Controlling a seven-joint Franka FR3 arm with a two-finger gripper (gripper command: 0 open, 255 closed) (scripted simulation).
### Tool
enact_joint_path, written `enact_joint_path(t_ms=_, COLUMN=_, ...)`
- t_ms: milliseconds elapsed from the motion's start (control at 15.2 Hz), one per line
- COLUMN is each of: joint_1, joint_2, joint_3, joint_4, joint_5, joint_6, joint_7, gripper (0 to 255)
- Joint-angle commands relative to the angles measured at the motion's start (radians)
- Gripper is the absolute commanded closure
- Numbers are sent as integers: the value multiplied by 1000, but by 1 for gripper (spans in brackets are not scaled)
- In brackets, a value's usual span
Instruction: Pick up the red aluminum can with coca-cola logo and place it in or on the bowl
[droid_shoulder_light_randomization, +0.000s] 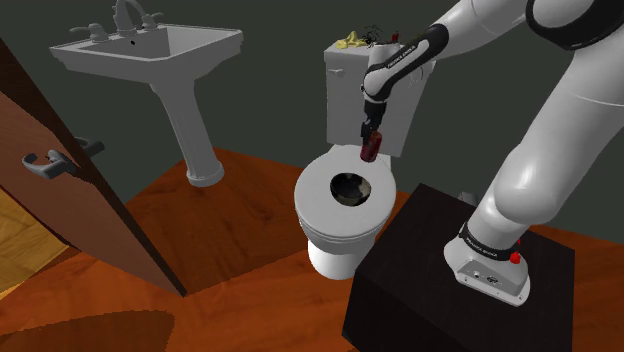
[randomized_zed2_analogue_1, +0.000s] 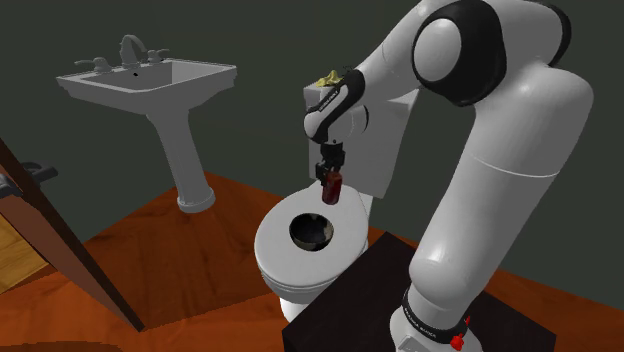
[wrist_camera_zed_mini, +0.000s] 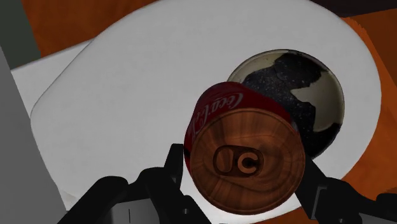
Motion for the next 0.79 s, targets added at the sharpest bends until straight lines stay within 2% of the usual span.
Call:
enact_joint_path(t_ms=0, joint_1=25, joint_2=-7, joint_3=26, joint_4=0, joint_5=-3, joint_6=-7, joint_7=55, gripper=255)
enact_joint_path(t_ms=330, joint_1=88, joint_2=-25, joint_3=92, joint_4=7, joint_5=-7, joint_6=-31, joint_7=187, gripper=255)
enact_joint_path(t_ms=726, joint_1=88, joint_2=35, joint_3=92, joint_4=-18, joint_5=14, joint_6=52, joint_7=172, gripper=255)
